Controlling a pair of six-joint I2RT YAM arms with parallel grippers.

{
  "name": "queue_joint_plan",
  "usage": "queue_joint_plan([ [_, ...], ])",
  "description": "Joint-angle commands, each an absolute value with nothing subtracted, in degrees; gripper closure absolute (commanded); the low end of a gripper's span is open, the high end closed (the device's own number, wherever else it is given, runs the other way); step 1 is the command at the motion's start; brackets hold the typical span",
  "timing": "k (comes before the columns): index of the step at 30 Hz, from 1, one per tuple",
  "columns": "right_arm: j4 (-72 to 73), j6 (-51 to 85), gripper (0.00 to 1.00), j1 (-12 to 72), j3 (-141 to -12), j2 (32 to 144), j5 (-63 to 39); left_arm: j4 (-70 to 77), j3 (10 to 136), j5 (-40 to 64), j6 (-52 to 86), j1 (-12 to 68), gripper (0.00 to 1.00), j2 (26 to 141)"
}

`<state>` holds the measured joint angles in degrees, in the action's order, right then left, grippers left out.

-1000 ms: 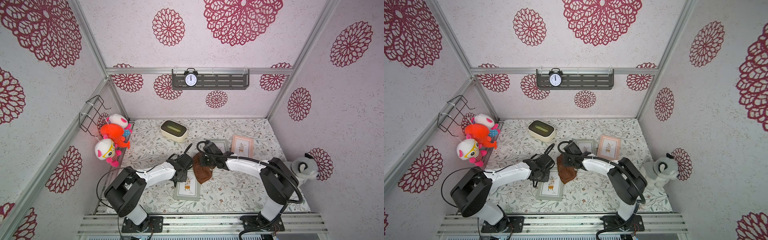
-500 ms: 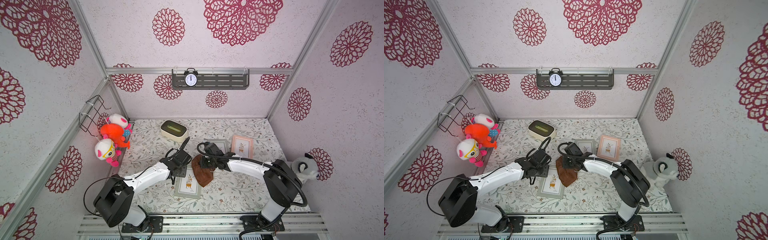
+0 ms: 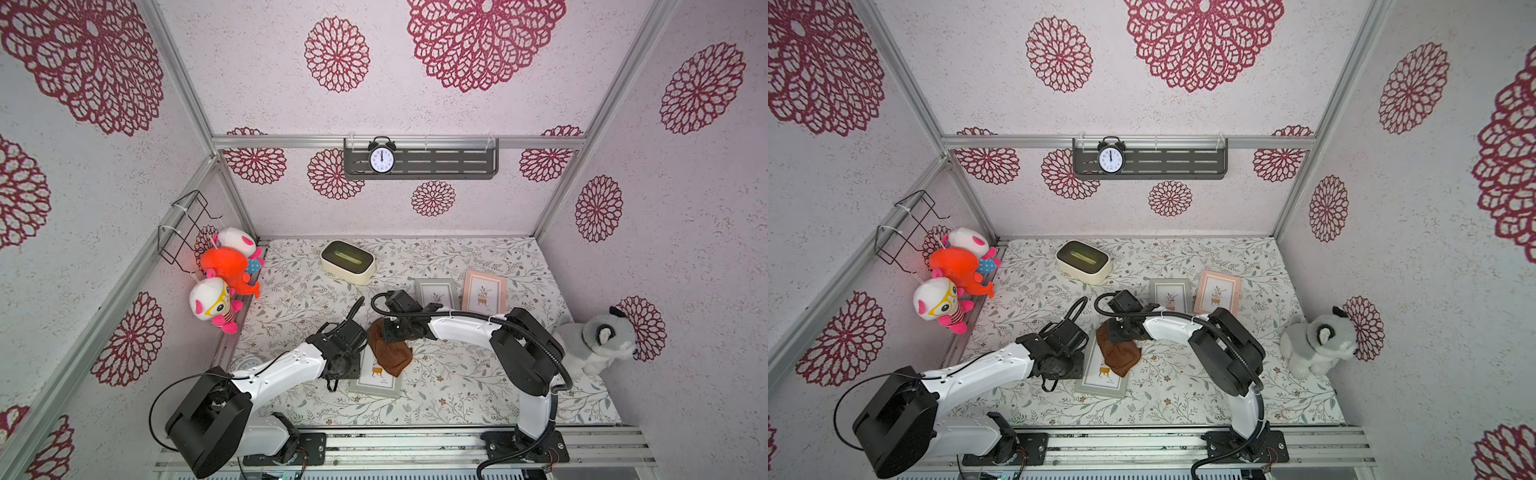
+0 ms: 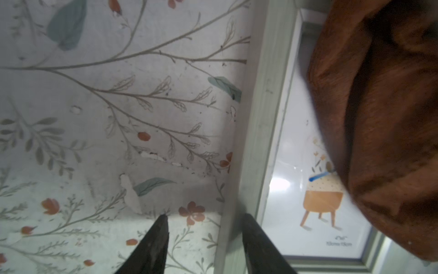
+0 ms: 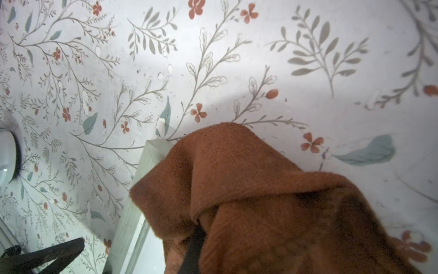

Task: Wipe the picture frame with a cloth
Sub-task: Wipe the dirt from the picture frame.

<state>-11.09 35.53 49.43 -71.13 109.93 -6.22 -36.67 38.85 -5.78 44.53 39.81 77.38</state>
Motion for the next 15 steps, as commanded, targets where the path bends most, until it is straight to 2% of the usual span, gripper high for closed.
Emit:
queue_joint_plan([
  [1, -13.2, 34.1, 1.00, 50.0, -72.1, 110.5, -6.0, -31.1, 40.1, -5.5, 45.3, 39.5, 0.50, 80.3],
  [9, -13.9, 33.8, 1.00, 52.5, -72.3, 110.4, -8.0, -29.8, 40.4, -4.9, 45.2, 39.5, 0.72, 84.7],
  [15, -11.7, 34.0, 1.00, 53.9, -74.6, 112.0, -11.7, -28.8, 38.3, -4.4, 45.3, 39.5, 0.78, 84.9],
])
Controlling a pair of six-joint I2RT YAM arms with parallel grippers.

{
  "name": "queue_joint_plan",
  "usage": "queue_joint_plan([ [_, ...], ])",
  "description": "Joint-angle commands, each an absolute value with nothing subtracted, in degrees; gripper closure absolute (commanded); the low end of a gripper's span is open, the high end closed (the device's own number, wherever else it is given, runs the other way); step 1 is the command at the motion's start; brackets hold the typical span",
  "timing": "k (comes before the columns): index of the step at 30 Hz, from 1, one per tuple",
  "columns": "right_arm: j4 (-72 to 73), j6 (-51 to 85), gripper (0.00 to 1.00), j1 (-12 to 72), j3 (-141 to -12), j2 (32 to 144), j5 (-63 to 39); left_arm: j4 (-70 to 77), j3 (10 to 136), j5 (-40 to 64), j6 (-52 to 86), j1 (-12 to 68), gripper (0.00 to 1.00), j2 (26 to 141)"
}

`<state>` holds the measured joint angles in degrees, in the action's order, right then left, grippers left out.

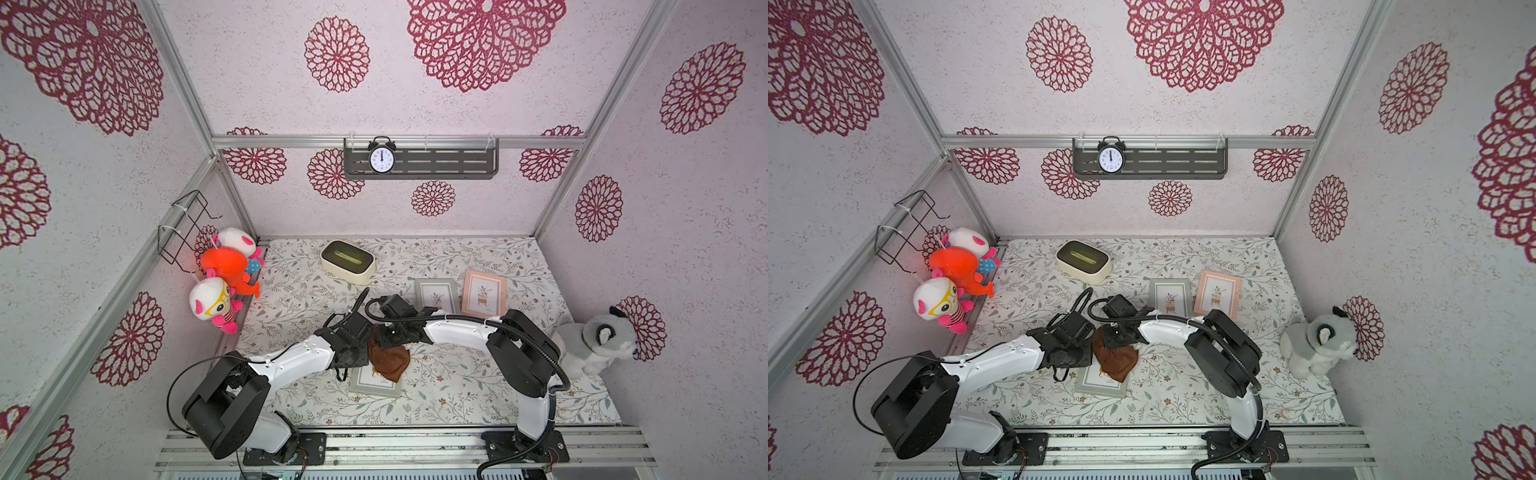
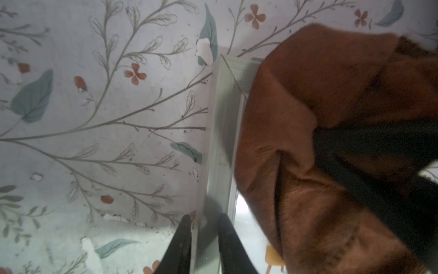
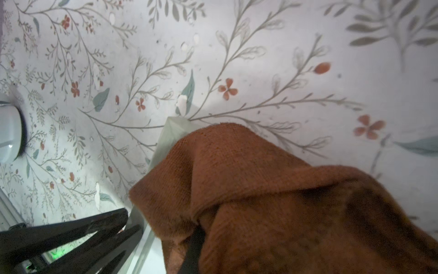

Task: Wipe the picture frame with a cloth
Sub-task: Wipe the dirt from the picture frame.

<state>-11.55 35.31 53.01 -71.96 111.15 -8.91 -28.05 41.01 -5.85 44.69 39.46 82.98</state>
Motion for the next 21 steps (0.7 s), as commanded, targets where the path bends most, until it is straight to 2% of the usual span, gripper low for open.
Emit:
queue_joint_plan([
  [1, -11.5, 33.6, 1.00, 54.1, -75.3, 112.4, -12.2, -28.5, 38.1, -4.2, 45.3, 39.5, 0.79, 85.1],
  [11, -12.6, 31.9, 1.00, 50.4, -78.2, 114.5, -7.4, -26.3, 35.9, -3.6, 45.6, 39.5, 0.83, 85.9],
  [16, -15.4, 29.9, 1.00, 52.9, -79.9, 116.6, -13.0, -25.9, 35.3, -3.4, 45.9, 39.5, 0.84, 86.1],
  [21, -15.5, 30.6, 1.00, 55.9, -76.4, 116.1, -16.3, -25.6, 35.2, -3.3, 46.1, 39.5, 0.84, 86.4],
])
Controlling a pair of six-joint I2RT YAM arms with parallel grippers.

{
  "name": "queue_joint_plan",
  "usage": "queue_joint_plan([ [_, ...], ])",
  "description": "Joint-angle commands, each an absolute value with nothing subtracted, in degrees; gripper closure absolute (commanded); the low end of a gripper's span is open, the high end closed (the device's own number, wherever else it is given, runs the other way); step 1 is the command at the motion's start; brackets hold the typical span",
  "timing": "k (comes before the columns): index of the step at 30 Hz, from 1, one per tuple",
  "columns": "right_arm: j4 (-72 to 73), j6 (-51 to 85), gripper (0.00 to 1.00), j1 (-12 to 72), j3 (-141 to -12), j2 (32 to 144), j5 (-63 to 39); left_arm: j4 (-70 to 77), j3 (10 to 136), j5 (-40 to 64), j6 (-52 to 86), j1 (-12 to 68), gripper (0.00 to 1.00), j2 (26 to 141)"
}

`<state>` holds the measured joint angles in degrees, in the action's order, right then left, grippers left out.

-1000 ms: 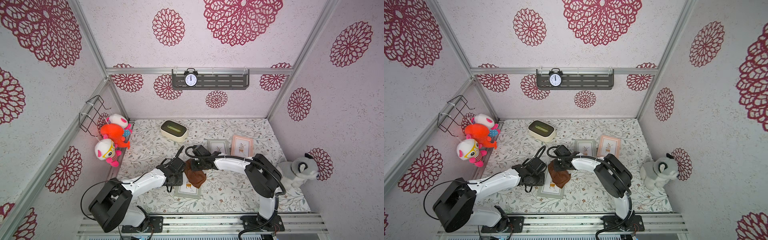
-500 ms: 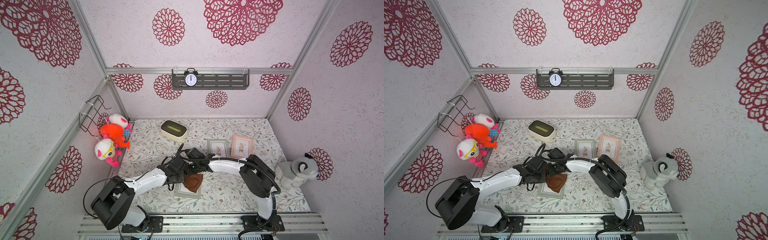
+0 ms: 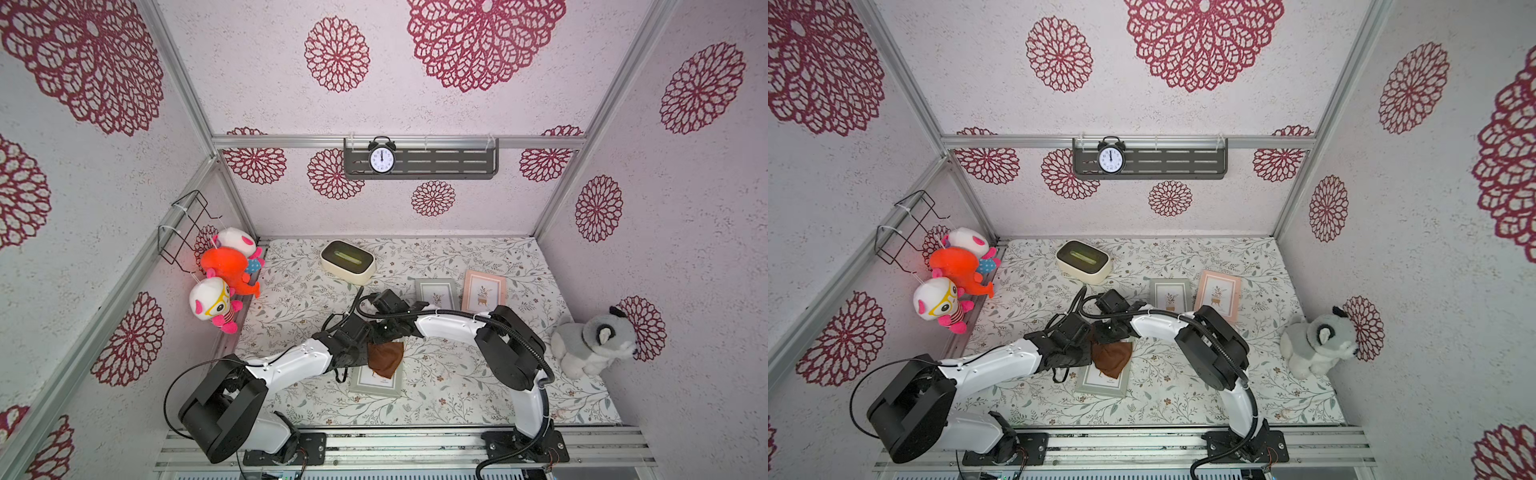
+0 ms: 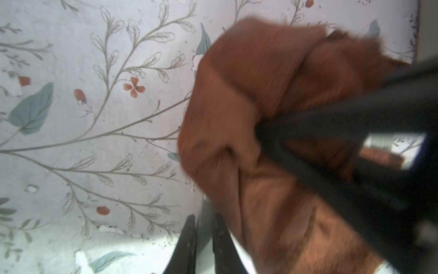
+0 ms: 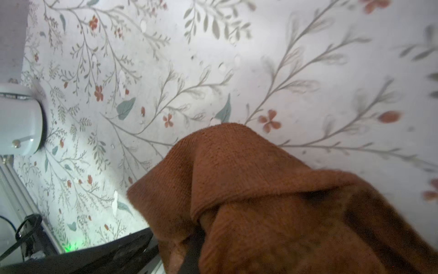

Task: Wipe the picture frame with a cloth
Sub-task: Wipe the dirt from the picture frame.

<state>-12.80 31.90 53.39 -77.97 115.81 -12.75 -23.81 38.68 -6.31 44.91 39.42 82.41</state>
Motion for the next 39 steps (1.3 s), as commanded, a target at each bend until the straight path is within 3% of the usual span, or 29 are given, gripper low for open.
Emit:
queue_joint_plan([
  [1, -15.5, 30.8, 1.00, 56.0, -75.7, 115.7, -16.2, -25.6, 35.2, -3.2, 46.1, 39.5, 0.84, 86.4],
  [12, -17.7, 29.8, 1.00, 50.4, -77.1, 114.8, -7.1, -25.9, 36.0, -3.0, 45.6, 39.5, 0.85, 87.8],
  [18, -20.5, 27.5, 1.00, 51.6, -75.7, 113.9, -10.2, -26.0, 36.7, -3.0, 45.6, 39.4, 0.86, 89.4],
  [29, -26.6, 26.6, 1.00, 49.8, -65.6, 103.9, -6.4, -27.1, 38.7, -2.3, 45.3, 39.4, 0.88, 92.7],
  [39, -25.3, 26.5, 1.00, 52.7, -71.2, 110.2, -11.0, -27.7, 39.8, -2.1, 44.8, 39.6, 0.89, 93.8],
])
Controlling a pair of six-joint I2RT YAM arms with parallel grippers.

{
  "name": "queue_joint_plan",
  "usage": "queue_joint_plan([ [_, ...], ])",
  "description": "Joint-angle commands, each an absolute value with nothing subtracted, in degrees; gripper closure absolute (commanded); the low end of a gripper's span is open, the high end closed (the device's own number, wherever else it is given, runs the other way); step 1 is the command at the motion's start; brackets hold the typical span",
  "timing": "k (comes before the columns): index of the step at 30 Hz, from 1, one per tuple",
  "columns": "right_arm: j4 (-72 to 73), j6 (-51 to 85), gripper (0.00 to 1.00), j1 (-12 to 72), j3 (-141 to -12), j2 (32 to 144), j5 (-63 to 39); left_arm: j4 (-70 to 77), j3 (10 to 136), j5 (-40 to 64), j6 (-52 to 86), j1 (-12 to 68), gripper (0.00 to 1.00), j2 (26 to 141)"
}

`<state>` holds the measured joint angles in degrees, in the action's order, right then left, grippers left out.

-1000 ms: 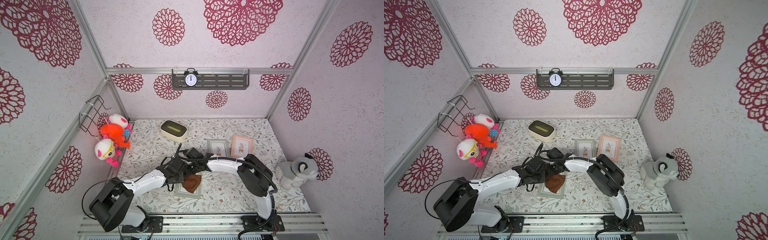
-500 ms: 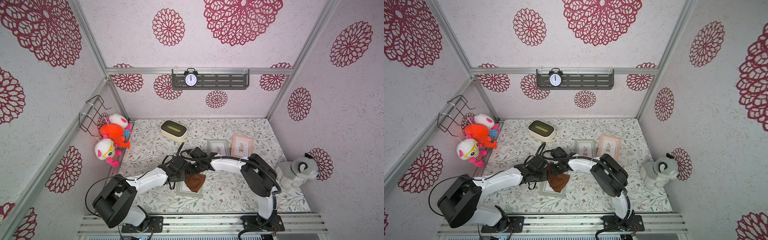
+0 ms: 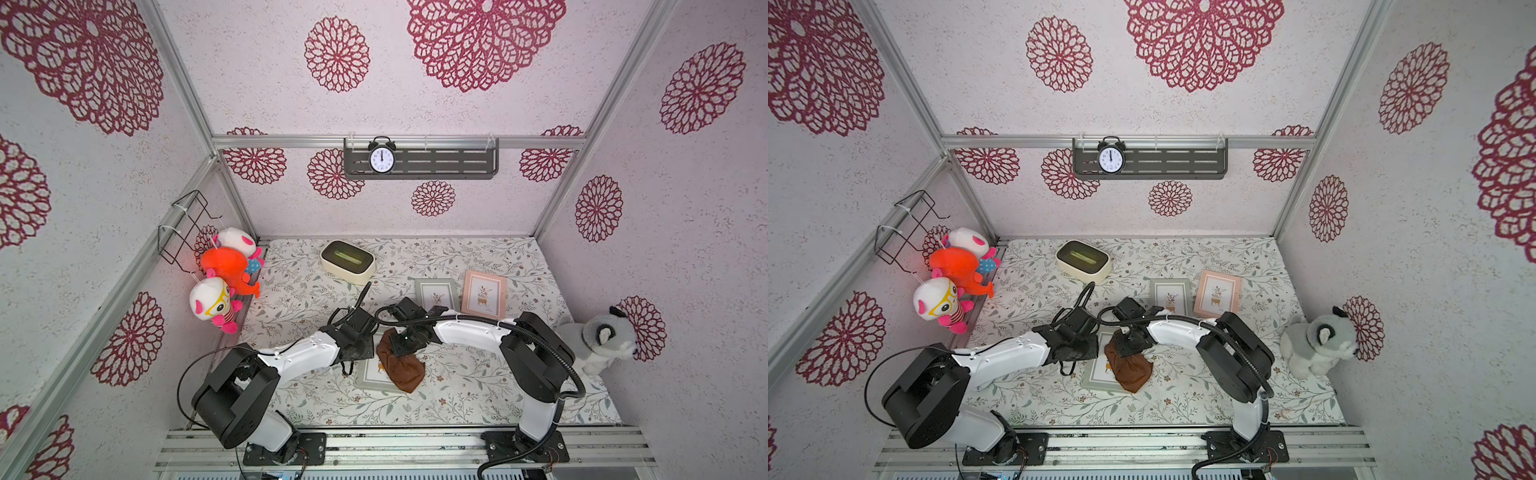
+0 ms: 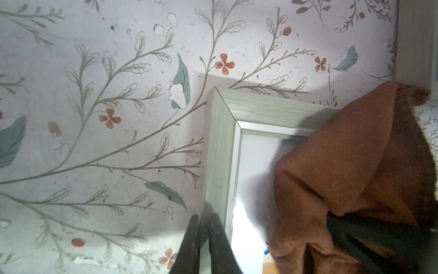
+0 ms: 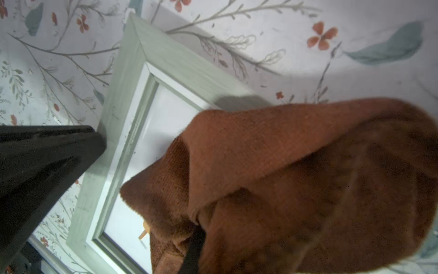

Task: Wipe the picture frame with a cloth
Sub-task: Wipe the dirt from the picture frame.

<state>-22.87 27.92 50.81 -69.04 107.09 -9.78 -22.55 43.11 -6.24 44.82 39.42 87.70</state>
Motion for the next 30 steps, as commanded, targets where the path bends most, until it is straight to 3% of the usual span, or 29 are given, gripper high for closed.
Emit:
queue_joint_plan([
  [1, -25.2, 26.7, 1.00, 52.9, -71.9, 111.1, -11.2, -27.8, 39.9, -2.1, 44.8, 39.7, 0.89, 93.9],
  [15, -29.9, 25.7, 1.00, 48.7, -67.0, 105.6, -5.3, -28.4, 40.6, -2.1, 44.4, 39.7, 0.90, 94.7],
  [25, -26.8, 26.1, 1.00, 54.0, -71.1, 111.5, -13.5, -28.8, 41.0, -2.4, 44.5, 39.8, 0.90, 95.2],
  [30, -28.3, 26.1, 1.00, 54.4, -69.8, 110.7, -11.4, -29.2, 41.3, -2.5, 44.5, 39.8, 0.90, 95.4],
])
